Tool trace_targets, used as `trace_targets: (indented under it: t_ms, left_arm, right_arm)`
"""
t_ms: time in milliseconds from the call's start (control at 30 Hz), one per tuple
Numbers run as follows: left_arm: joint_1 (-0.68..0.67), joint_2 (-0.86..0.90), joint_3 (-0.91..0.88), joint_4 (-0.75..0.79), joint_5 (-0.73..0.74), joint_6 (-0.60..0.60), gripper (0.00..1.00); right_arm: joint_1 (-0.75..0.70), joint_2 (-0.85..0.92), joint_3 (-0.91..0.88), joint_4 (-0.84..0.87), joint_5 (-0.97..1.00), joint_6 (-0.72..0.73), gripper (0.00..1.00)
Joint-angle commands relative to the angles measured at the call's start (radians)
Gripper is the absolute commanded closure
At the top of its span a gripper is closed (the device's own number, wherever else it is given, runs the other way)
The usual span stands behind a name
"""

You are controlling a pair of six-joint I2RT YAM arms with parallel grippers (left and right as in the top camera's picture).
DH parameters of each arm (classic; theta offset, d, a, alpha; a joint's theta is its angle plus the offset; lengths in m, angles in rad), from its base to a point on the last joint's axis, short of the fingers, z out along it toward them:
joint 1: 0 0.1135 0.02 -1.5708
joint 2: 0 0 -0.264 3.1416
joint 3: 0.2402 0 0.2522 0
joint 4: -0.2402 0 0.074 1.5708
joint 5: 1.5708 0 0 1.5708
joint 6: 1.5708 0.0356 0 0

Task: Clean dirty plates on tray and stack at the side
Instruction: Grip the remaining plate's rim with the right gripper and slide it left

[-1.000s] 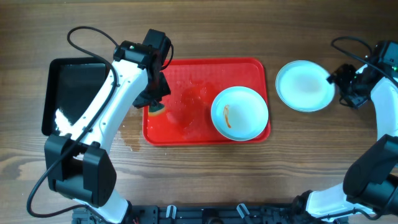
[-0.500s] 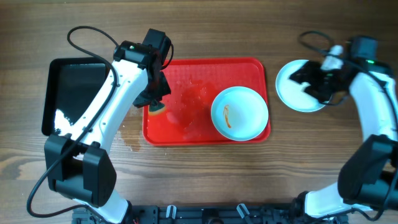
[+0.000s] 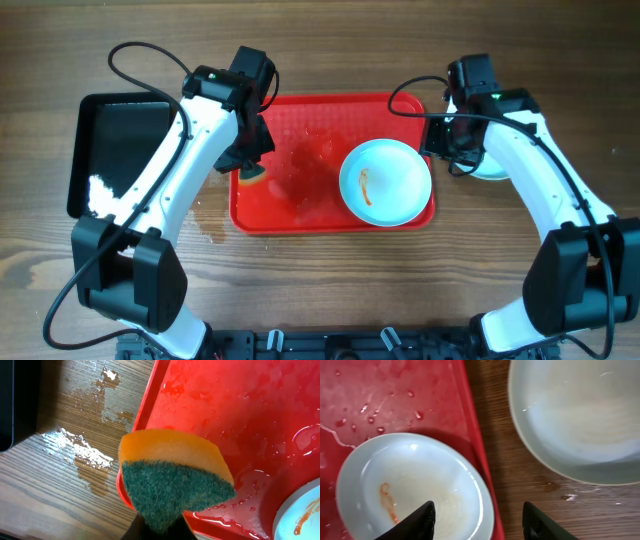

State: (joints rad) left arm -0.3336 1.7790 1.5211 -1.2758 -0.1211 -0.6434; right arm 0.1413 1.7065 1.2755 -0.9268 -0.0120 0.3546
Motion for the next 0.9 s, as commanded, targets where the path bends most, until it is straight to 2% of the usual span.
trace_targets:
  t_ms: [0, 133, 267, 367, 533, 867]
  left_arm:
    - [-0.003, -0.018, 0.003, 0.002, 0.013, -0.016, 0.96]
    - [-0.003, -0.018, 0.003, 0.006, 0.021, -0.016, 0.96]
    - [-0.003, -0.018, 0.003, 0.008, 0.035, -0.016, 0.96]
    - [-0.003, -0.018, 0.003, 0.008, 0.035, -0.016, 0.96]
    - [-0.003, -0.018, 0.003, 0.011, 0.035, -0.016, 0.96]
    - [-0.005, -0.018, 0.003, 0.011, 0.050, -0.016, 0.96]
  right_arm:
    - [0.000, 0.006, -0.019, -0.003, 0.029, -0.013, 0.45]
    - [0.000, 0.006, -0.064, 0.001, -0.064, -0.040, 0.48]
    - [0.000, 0.006, -0.148, 0.058, -0.068, -0.032, 0.52]
    - [0.000, 0.006, -0.178, 0.083, -0.068, -0.032, 0.52]
    - [0.000, 0.006, -0.186, 0.090, -0.119, -0.040, 0.51]
    - [0.000, 0.006, -0.216, 0.125, -0.116, -0.037, 0.58]
